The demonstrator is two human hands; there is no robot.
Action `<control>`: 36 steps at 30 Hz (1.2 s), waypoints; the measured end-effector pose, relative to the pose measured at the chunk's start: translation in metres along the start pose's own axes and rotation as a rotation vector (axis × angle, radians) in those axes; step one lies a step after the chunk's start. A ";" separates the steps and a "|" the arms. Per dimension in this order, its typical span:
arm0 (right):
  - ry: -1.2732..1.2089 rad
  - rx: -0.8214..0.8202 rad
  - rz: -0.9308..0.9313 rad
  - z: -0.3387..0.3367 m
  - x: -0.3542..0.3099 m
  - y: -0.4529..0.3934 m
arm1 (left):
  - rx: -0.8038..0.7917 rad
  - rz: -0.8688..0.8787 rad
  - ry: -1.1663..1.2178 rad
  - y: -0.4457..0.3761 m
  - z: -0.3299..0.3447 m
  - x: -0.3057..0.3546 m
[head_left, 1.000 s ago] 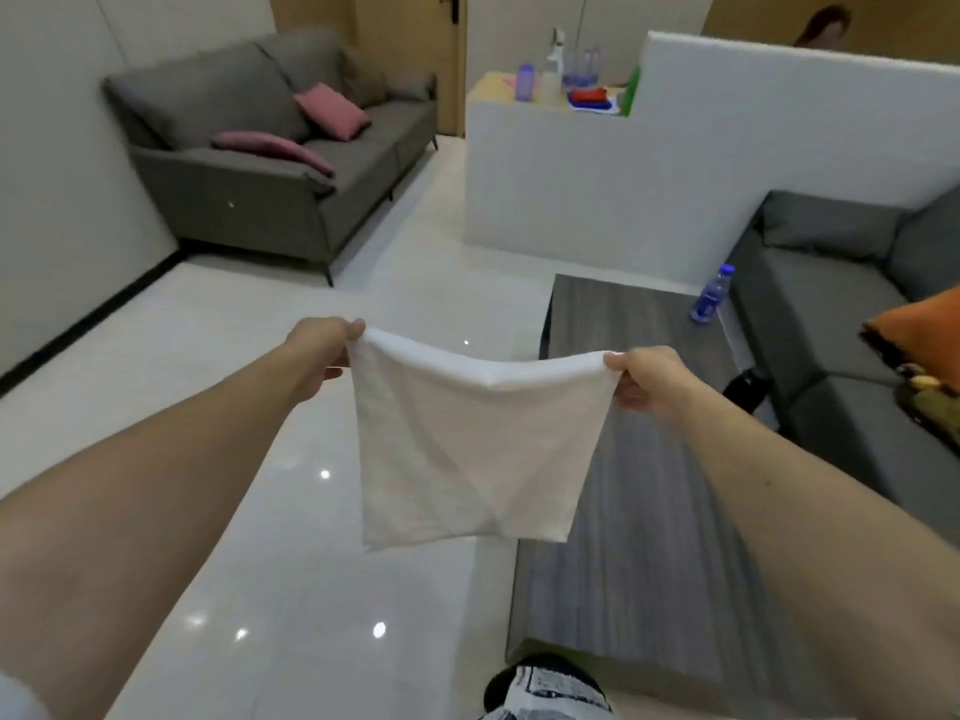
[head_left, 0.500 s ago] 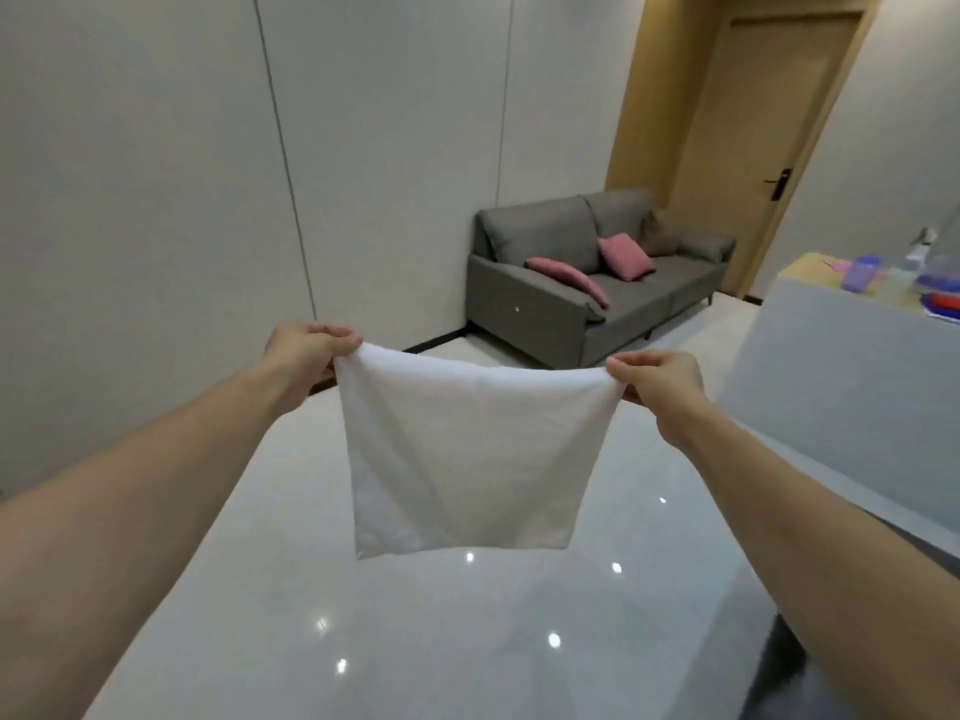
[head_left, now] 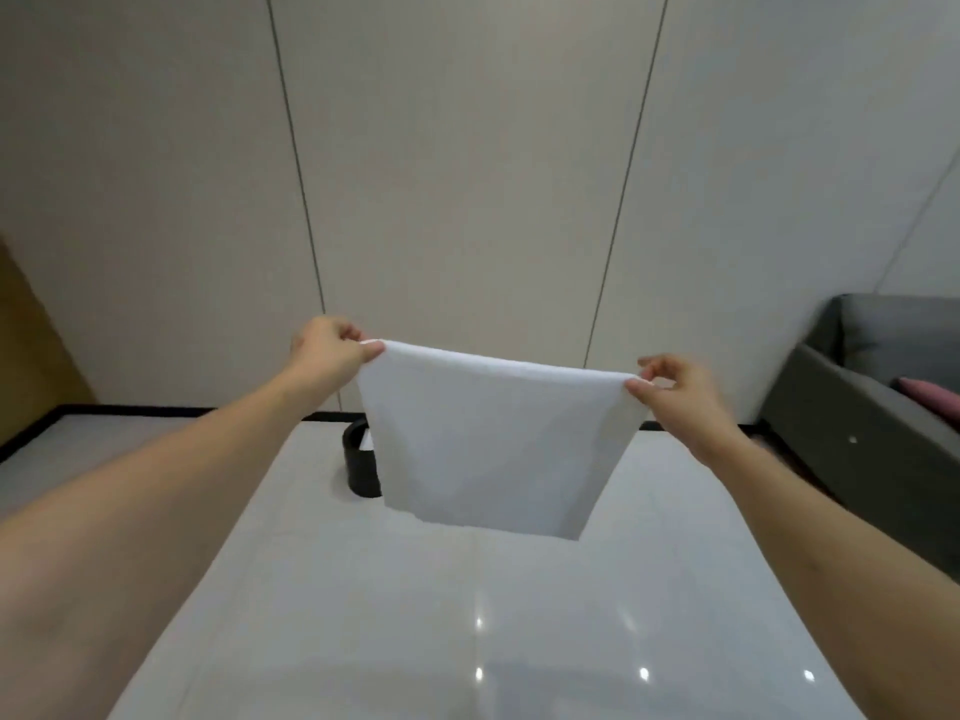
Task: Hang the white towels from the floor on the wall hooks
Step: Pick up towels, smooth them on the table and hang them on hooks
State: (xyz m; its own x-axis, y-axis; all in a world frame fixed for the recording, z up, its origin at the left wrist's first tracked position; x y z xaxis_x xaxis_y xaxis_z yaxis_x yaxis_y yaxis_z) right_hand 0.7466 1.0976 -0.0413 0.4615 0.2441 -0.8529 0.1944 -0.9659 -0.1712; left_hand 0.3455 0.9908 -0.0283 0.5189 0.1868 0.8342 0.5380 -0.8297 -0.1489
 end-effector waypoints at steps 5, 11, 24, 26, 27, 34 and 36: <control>0.124 -0.127 -0.186 0.123 -0.062 -0.070 | 0.196 0.024 0.027 -0.038 -0.080 -0.047; 0.149 -0.243 -0.257 0.277 -0.149 -0.119 | 0.332 -0.048 -0.119 -0.089 -0.202 -0.127; 0.097 -0.434 -0.510 0.640 -0.374 -0.165 | 0.327 -0.304 -0.285 -0.174 -0.471 -0.301; 0.054 -0.480 -0.535 0.693 -0.402 -0.168 | 0.388 -0.359 -0.211 -0.178 -0.503 -0.328; 0.026 -0.511 -0.552 0.719 -0.416 -0.167 | 0.440 -0.382 -0.162 -0.180 -0.520 -0.341; -0.165 -0.866 -0.623 0.903 -0.516 -0.173 | 0.729 -0.446 0.179 -0.213 -0.647 -0.436; -0.182 -0.999 -0.642 0.958 -0.548 -0.179 | 0.663 -0.458 0.226 -0.229 -0.683 -0.458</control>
State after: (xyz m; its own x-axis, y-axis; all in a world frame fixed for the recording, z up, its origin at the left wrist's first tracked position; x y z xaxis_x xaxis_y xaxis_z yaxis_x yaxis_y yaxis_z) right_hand -0.3705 1.0539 -0.0158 -0.0789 0.5625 -0.8230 0.9665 -0.1590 -0.2013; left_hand -0.4690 0.7363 -0.0134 0.0460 0.2621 0.9640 0.9792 -0.2026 0.0084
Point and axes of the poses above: each hand's wrist, its own y-axis away from the middle knuckle, its own z-axis out of the palm, x = y × z, the point moved 3 cm from there along -y, towards the middle knuckle, and after that the axes turned 6 degrees about -x, right-handed, at the moved point
